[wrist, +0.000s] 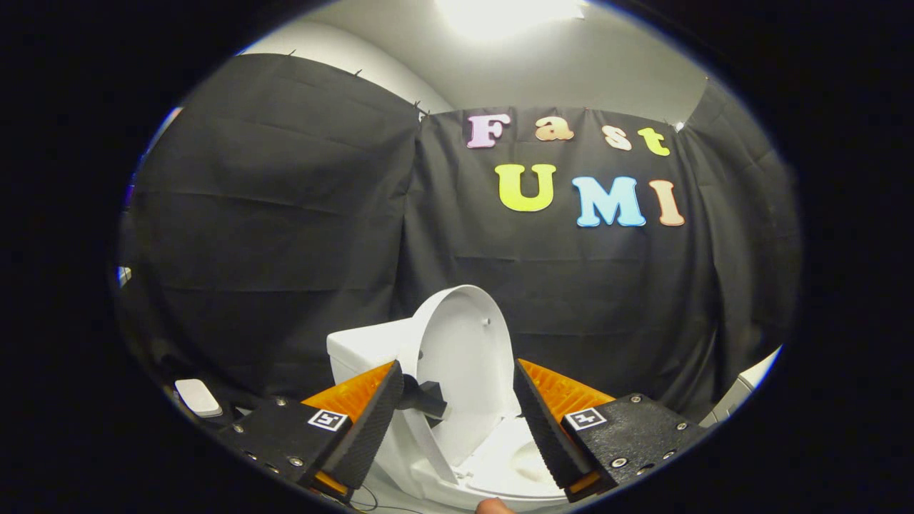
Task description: Open the toilet lid.
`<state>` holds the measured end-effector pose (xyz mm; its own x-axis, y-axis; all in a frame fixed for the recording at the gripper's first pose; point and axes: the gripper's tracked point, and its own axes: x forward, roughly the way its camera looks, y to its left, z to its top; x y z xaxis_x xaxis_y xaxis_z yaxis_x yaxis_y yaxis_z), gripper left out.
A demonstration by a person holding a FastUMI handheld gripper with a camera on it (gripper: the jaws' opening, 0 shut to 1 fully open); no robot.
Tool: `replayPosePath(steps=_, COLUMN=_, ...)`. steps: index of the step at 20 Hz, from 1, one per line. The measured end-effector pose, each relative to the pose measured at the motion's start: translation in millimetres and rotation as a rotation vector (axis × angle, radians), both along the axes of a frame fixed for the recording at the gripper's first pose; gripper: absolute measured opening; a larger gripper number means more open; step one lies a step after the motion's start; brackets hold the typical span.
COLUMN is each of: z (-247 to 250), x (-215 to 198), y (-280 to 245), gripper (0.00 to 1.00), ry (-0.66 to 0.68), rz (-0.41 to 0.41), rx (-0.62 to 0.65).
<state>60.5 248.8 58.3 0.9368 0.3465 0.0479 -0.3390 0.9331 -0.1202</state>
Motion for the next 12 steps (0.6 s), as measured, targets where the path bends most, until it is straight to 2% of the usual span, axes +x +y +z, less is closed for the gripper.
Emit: replayPosePath(steps=12, z=50, x=-37, y=-102, gripper=0.95, ry=-0.022, rz=-0.054, rx=0.092)
